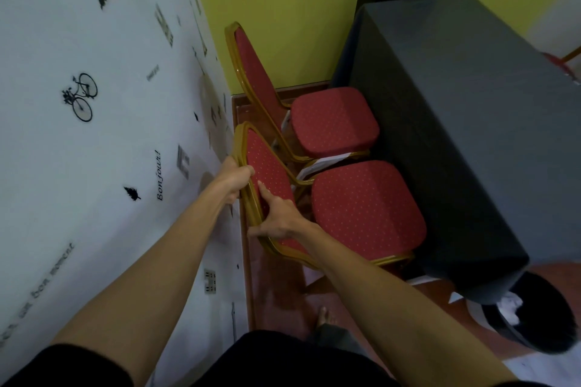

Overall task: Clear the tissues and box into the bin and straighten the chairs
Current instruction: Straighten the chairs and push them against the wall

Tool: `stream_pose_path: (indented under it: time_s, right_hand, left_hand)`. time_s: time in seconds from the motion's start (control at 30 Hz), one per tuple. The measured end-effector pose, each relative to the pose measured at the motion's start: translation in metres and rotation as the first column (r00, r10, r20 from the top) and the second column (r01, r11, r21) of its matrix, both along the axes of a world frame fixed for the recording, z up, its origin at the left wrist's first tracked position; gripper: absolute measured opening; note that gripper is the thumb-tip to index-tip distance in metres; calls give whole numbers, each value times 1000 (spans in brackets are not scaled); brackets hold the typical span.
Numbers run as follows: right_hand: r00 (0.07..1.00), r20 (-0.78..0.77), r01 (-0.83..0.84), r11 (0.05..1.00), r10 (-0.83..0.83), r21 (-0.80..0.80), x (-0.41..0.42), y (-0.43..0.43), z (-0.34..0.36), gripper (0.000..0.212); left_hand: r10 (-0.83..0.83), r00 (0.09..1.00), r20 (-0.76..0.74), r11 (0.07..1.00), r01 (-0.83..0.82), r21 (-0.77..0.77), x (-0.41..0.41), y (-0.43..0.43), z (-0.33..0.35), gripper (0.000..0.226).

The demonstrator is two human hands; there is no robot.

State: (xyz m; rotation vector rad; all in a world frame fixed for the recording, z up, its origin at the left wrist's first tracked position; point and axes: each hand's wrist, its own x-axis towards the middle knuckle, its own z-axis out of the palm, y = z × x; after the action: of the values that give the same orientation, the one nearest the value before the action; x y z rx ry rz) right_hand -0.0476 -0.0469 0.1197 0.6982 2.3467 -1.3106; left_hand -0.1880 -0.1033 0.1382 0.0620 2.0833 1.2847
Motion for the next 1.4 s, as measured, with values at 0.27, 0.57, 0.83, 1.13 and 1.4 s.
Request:
stream_pose_path:
  time_s: [0.27, 0.57, 0.83, 1.13, 1.4]
  right_hand:
    - [1000, 1, 22, 1000, -22, -10, 1, 2, -4, 136]
    - [1000, 0, 14, 1000, -14, -10, 1, 6, -9, 138]
    - [1000, -18, 11, 1000, -12, -13, 4, 13, -15, 139]
    - [1000, -16, 6, 999, -7, -47, 5, 16, -14, 139]
    - [1000, 8, 16, 998, -16, -58, 7, 14, -13, 140]
  left_hand:
    - [-20, 1000, 23, 1000, 20, -7, -3, 2, -4, 19]
    - [21, 1000, 13, 1000, -21, -16, 1, 3, -7, 15]
    - [3, 999, 38, 1000, -2, -23, 5, 5, -3, 30]
    - [7, 999, 32, 1000, -6, -18, 2, 5, -7, 26]
    - [-13, 1000, 25, 999, 14, -46, 3, 5, -7, 29]
